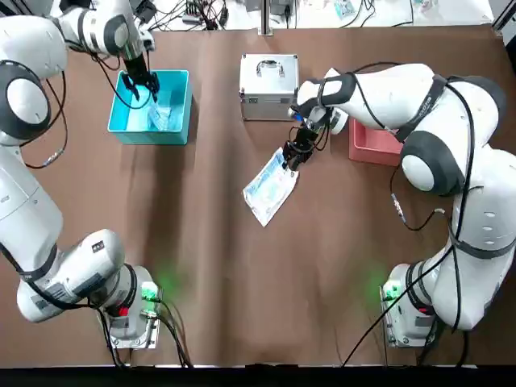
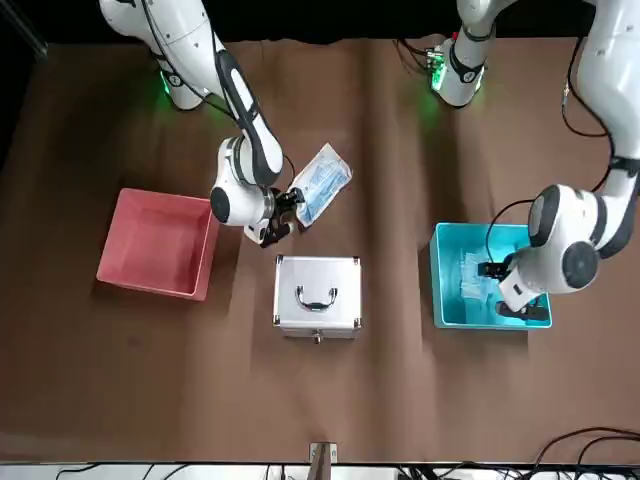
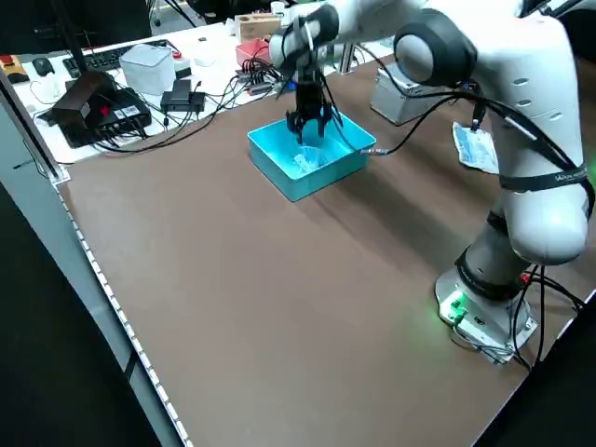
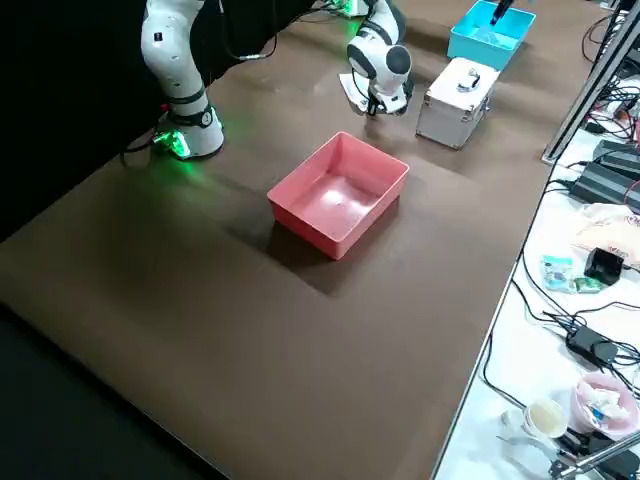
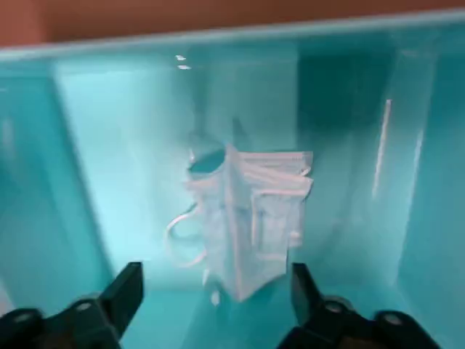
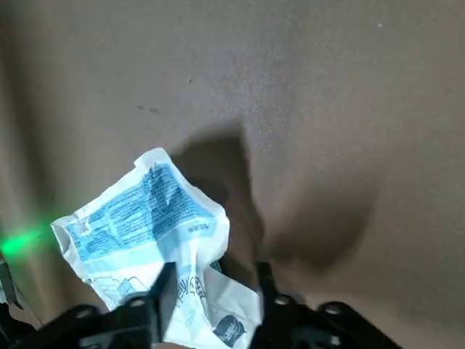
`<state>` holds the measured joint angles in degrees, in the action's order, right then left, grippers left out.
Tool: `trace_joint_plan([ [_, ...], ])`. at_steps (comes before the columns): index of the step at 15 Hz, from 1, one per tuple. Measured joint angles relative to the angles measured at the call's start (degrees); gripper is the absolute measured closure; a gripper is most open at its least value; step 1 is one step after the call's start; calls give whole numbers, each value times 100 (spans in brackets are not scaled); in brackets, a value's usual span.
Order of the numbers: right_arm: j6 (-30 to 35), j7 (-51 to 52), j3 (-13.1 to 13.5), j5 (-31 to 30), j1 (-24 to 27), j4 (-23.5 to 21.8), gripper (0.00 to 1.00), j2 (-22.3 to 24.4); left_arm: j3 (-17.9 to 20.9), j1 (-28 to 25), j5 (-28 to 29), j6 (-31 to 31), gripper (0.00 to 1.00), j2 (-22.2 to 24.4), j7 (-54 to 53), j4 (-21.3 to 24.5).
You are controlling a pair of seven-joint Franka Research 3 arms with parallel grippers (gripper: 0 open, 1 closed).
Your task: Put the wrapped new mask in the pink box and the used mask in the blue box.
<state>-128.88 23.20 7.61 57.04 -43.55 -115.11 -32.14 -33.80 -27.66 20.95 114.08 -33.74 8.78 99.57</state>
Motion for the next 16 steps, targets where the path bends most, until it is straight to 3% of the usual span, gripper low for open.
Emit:
trace_joint_plan([
  [1,3,0,1,0,0,-1,51,-3,-39,-3,0,-193,9,182,-4,-85],
  [2,56,-3,11,1,1,-5,56,-6,-175,-6,0,-836,0,600,-6,-348],
  [5,130,-5,16,3,2,-11,80,-9,-525,-4,-4,-2067,0,1049,-6,-1038],
  [7,134,-38,20,3,2,-13,85,-9,-738,-4,-13,-2727,0,1163,-6,-1490],
  [10,147,-144,27,3,5,-16,95,-13,-917,-2,-13,-3061,0,1299,-6,-1854],
  [13,193,-254,55,3,13,-19,99,-15,-971,1,-64,-3116,0,1619,-4,-1941],
  [16,1290,-318,332,-164,173,36,99,-15,-965,-89,-685,-3093,0,1802,76,-1941],
])
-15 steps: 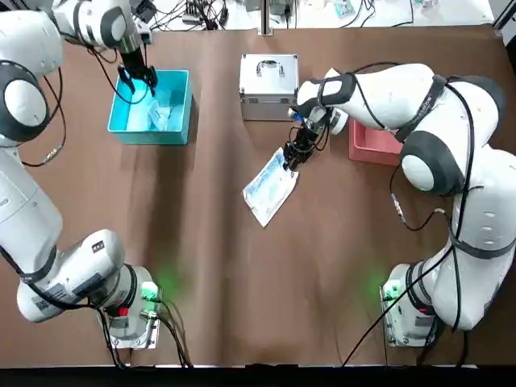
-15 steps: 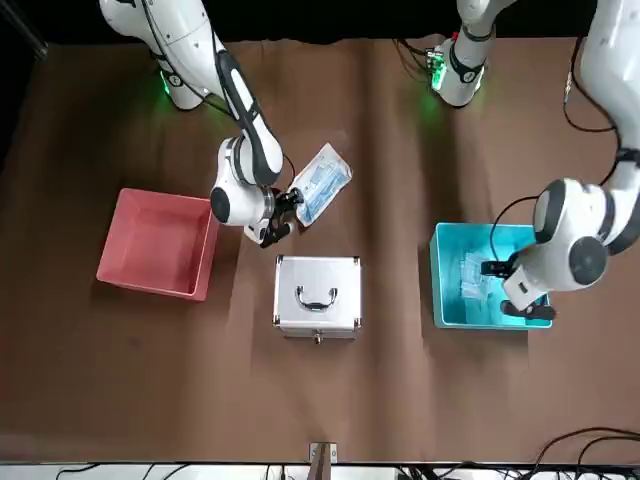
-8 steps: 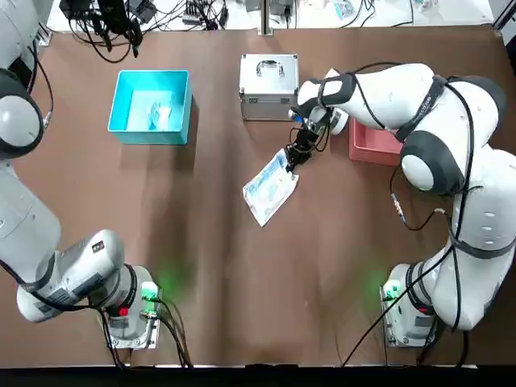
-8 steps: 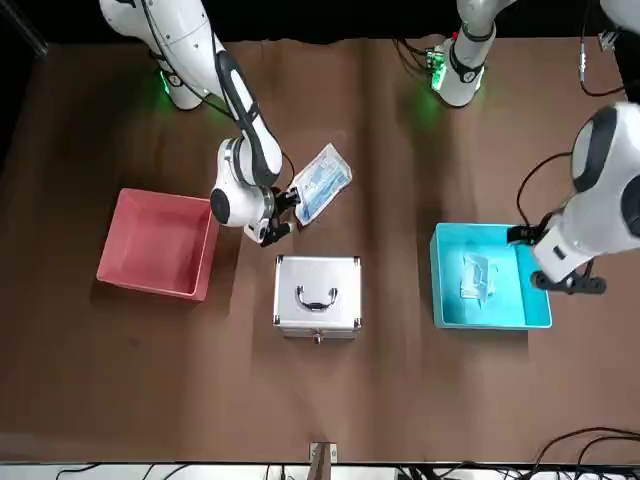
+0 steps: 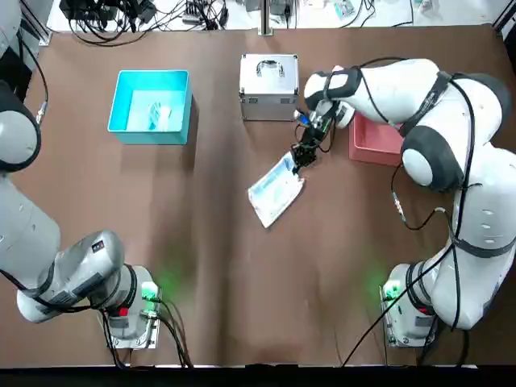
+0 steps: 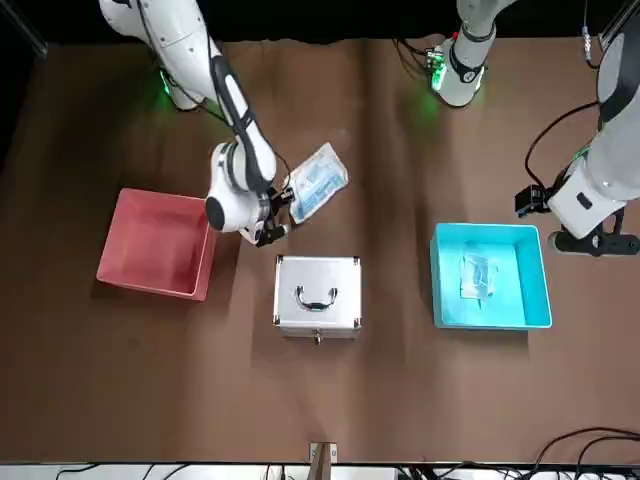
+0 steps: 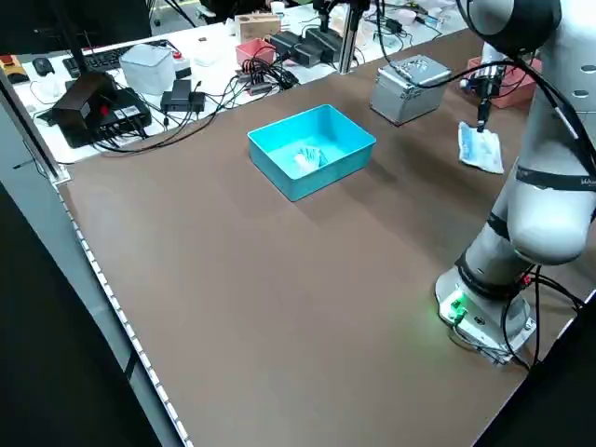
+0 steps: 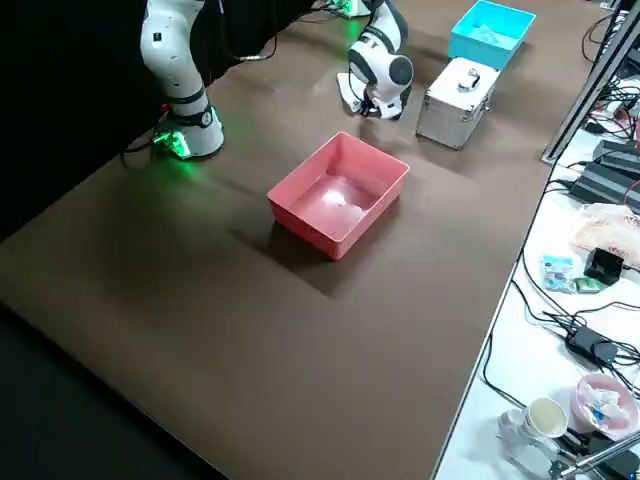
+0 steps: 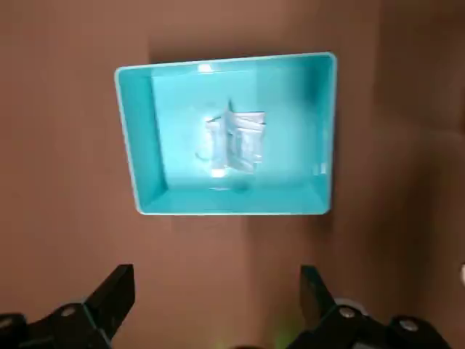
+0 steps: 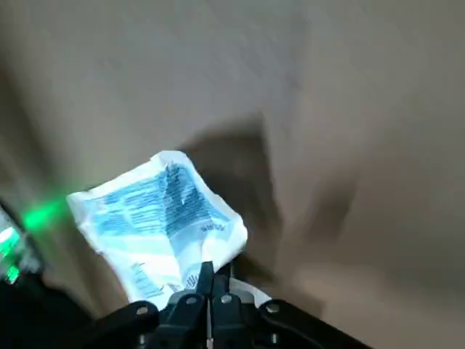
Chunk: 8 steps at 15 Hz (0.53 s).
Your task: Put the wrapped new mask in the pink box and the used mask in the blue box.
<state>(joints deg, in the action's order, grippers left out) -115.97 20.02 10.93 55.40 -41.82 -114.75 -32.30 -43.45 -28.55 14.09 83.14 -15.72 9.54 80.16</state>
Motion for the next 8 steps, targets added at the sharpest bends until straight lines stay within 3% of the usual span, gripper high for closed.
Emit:
trace_joint_plan([
  [3,1627,-477,391,-206,284,429,99,5,-54,-206,-282,145,0,83,6,3],
  [8,2974,-1439,563,-281,866,1415,99,45,-97,-213,-306,250,0,187,77,34],
])
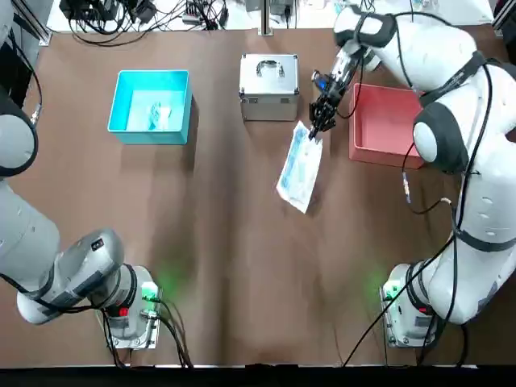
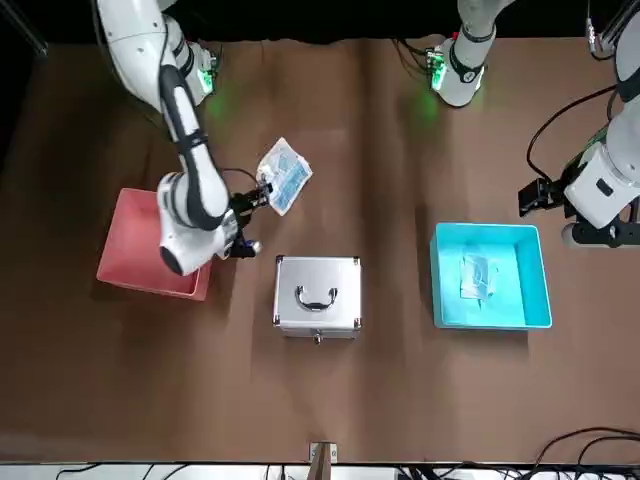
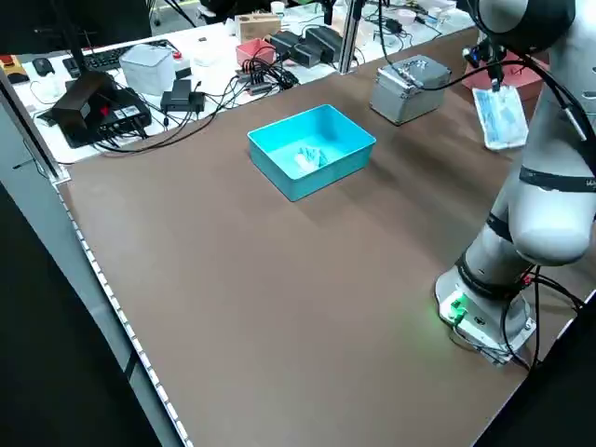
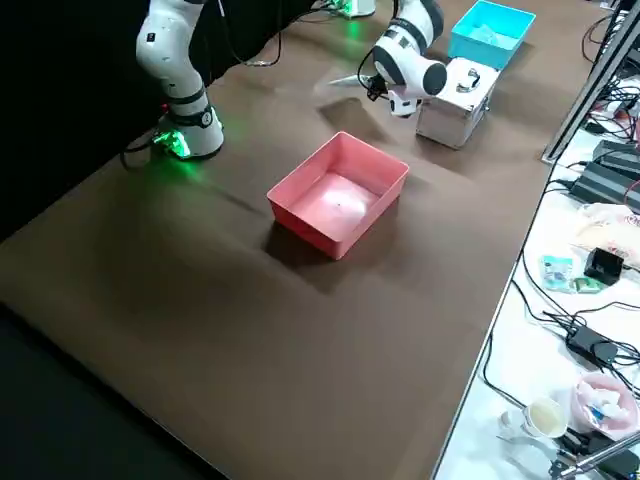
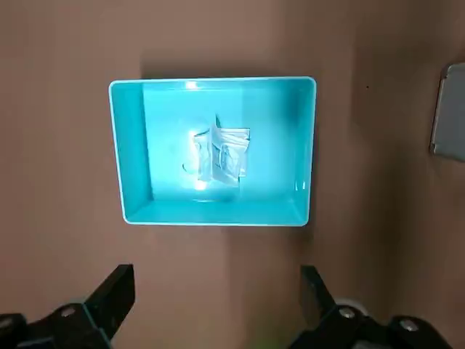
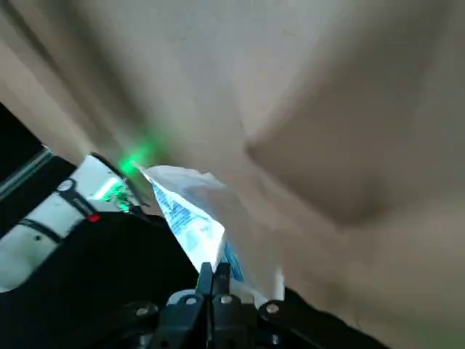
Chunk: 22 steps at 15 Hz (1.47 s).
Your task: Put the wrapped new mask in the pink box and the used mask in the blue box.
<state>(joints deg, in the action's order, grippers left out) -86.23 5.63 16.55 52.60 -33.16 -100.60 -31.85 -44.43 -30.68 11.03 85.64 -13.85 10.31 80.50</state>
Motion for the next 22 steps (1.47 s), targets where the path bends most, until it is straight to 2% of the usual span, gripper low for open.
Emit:
trace_joint_plan([
  [1,189,-81,48,-19,152,114,99,15,3,-1,0,0,0,4,4,3],
  [2,654,-125,280,-151,484,343,99,53,25,0,0,2,0,5,5,11],
  [4,945,-175,611,-246,777,531,99,101,147,92,-5,4,0,7,4,14],
  [5,987,-222,778,-251,899,586,99,125,328,275,-12,9,0,15,4,14],
  [9,1003,-680,1280,-256,1352,894,99,148,1816,1694,-381,47,0,206,17,14],
  [13,1076,-910,1347,-333,2050,1030,99,143,3156,2837,-746,103,0,567,14,147],
  [14,1095,-910,1347,-343,2229,1029,99,134,3300,2947,-806,268,0,713,12,347],
  [17,1092,-912,1345,-372,2659,1029,99,128,3397,2969,-870,720,0,1135,-46,1057],
  [20,1096,-928,1345,-460,2994,1013,99,105,3407,2969,-872,804,0,1261,-103,1233],
  [22,1072,-963,1337,-636,3032,986,99,-23,3409,2968,-872,871,0,1253,-136,1227],
])
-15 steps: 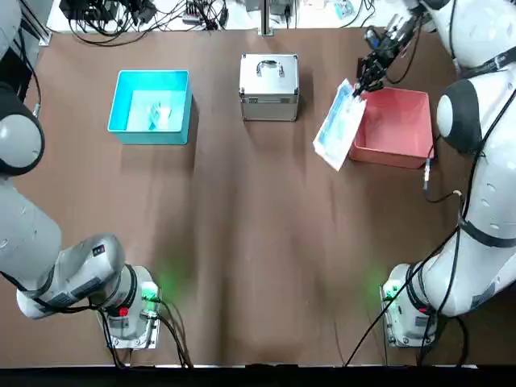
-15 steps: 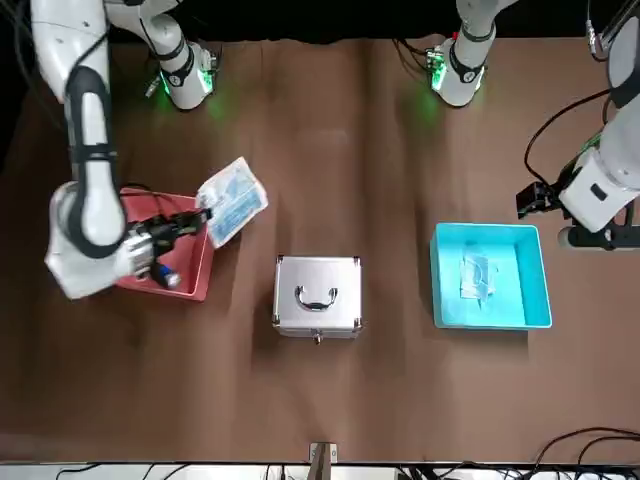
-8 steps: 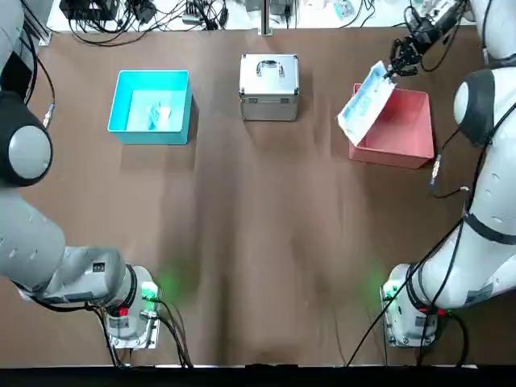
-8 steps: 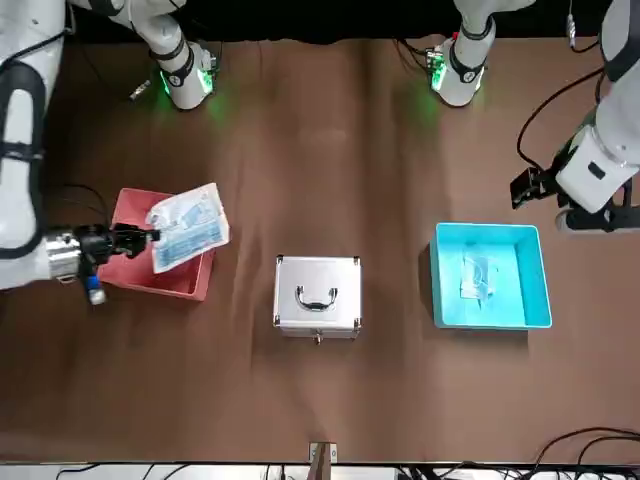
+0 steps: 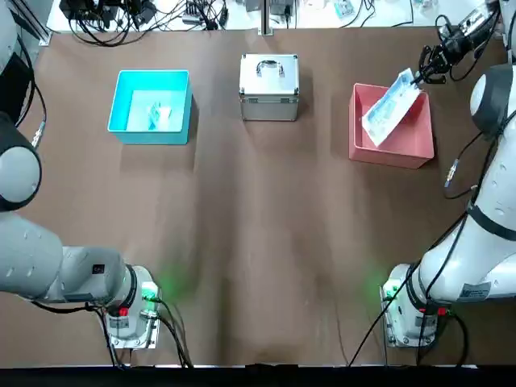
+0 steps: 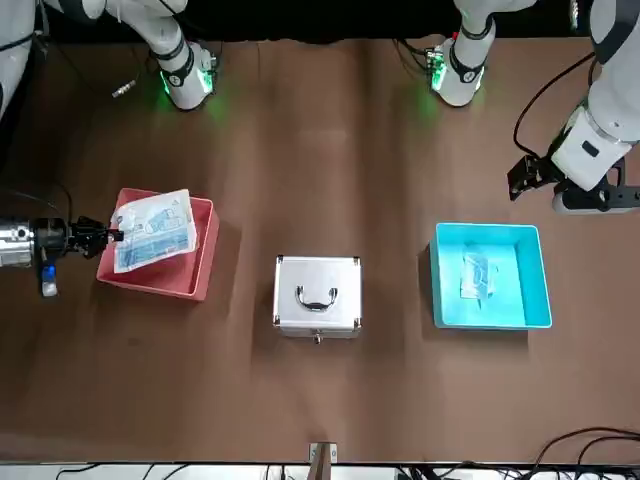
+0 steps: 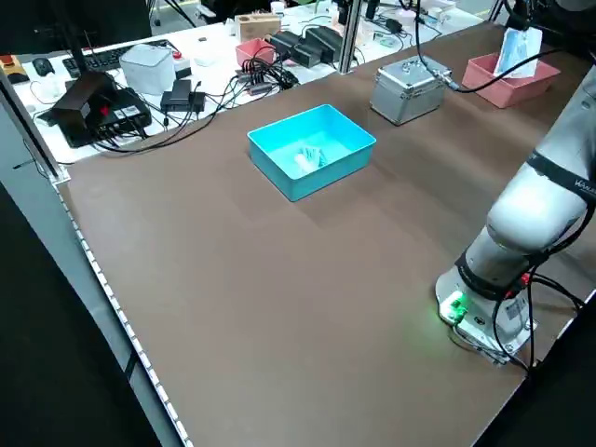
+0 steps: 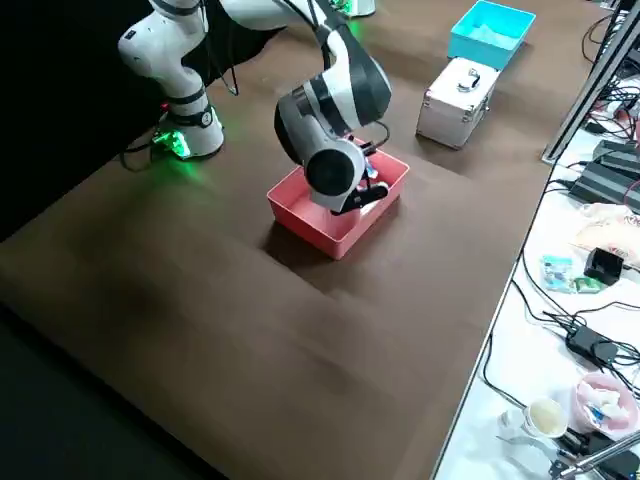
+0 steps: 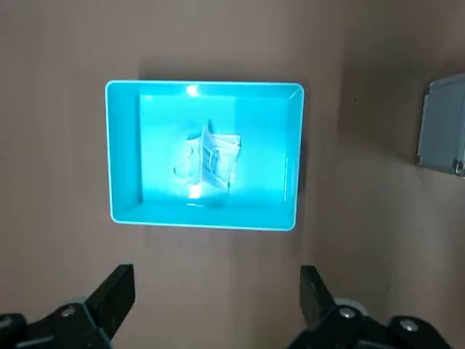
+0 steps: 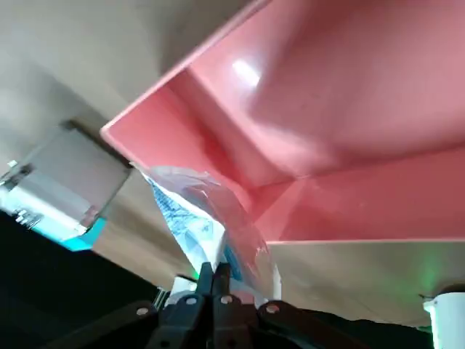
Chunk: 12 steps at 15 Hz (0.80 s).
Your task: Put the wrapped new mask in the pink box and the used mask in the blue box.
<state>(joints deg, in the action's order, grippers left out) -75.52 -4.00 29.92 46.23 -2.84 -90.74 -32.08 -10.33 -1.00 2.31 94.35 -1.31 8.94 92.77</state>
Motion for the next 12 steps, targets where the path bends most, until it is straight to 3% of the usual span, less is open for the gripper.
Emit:
trace_joint_plan([
  [5,-657,-122,-97,-53,-45,3,99,-660,-16,28,0,30,0,-94,-155,-76],
  [9,-912,-342,-90,-85,-41,15,96,-689,-18,32,0,30,0,-220,-266,-78],
  [12,-912,-342,-88,-501,-39,28,71,-692,-18,32,0,30,0,-235,-275,-83],
])
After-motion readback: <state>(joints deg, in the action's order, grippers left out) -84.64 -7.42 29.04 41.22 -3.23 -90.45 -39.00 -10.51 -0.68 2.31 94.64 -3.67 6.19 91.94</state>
